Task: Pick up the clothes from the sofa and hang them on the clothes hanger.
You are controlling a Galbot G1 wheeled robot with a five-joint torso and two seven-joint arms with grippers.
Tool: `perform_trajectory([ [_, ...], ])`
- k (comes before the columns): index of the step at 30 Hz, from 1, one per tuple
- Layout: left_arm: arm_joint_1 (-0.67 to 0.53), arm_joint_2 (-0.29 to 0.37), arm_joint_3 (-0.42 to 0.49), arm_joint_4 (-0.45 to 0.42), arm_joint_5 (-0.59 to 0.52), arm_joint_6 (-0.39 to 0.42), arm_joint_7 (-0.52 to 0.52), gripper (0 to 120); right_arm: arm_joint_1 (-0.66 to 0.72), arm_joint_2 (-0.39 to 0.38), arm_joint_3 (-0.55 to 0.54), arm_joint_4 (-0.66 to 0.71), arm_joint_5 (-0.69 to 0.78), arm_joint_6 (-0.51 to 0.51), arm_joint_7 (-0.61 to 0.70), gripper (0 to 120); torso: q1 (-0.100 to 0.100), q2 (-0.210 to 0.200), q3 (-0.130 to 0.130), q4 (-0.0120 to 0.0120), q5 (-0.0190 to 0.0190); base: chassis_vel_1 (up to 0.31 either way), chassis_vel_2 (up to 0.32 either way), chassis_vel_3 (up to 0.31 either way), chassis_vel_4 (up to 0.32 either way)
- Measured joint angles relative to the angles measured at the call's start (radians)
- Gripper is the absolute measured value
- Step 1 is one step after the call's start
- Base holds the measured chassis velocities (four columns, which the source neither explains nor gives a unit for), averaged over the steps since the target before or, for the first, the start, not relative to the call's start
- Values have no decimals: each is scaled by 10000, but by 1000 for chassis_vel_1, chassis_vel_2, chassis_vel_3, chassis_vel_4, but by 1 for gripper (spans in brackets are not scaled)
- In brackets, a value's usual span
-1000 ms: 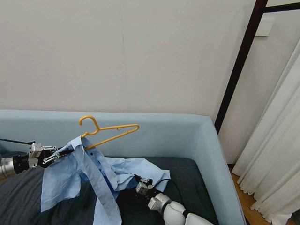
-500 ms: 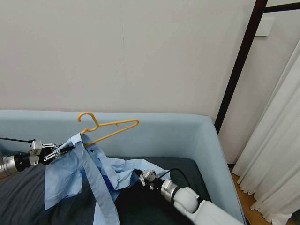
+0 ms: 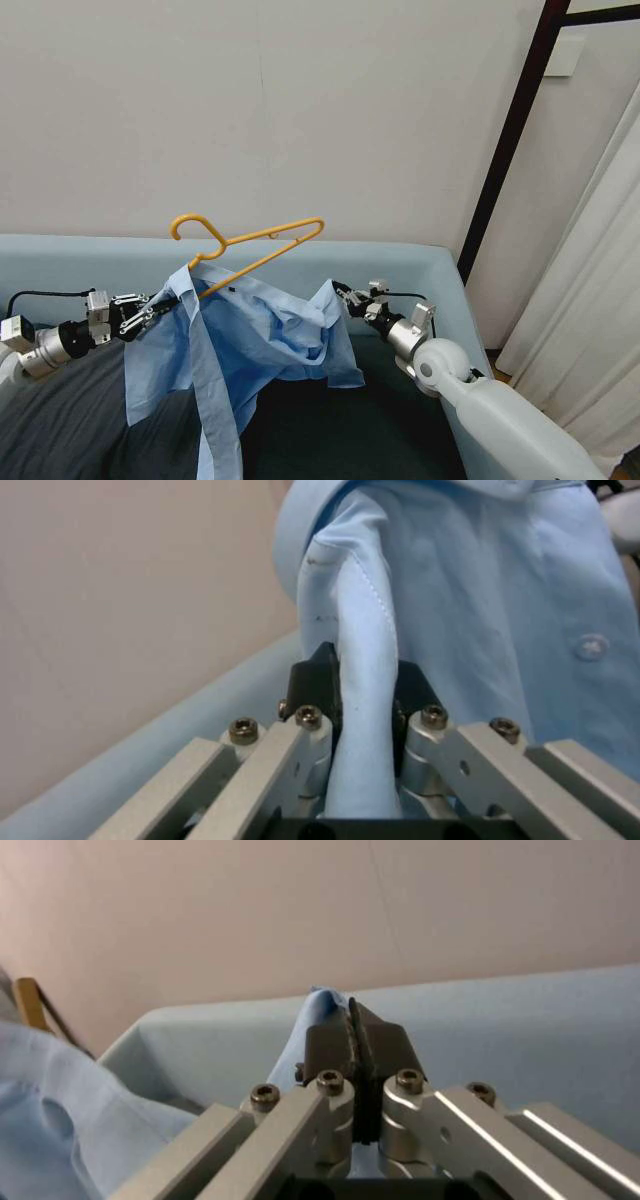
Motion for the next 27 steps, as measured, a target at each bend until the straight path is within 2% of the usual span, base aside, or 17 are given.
perform_trajectory([
  [9, 166, 3, 352, 72, 960, -61, 561, 7, 239, -52, 505, 591, -19, -220, 651, 0, 0, 0, 0, 1, -3, 0, 0, 0, 0],
  [19, -436, -4, 643, 985, 1507, -175, 226, 7, 129, -327, 706, 1540, -381, -369, 647, 0, 0, 1, -1, -1, -4, 0, 0, 0, 0],
  [27, -962, 106, 981, 1641, 2121, -84, 590, 7, 98, -446, 880, 2045, -634, -214, 751, 0, 0, 3, 0, -1, -3, 0, 0, 0, 0],
])
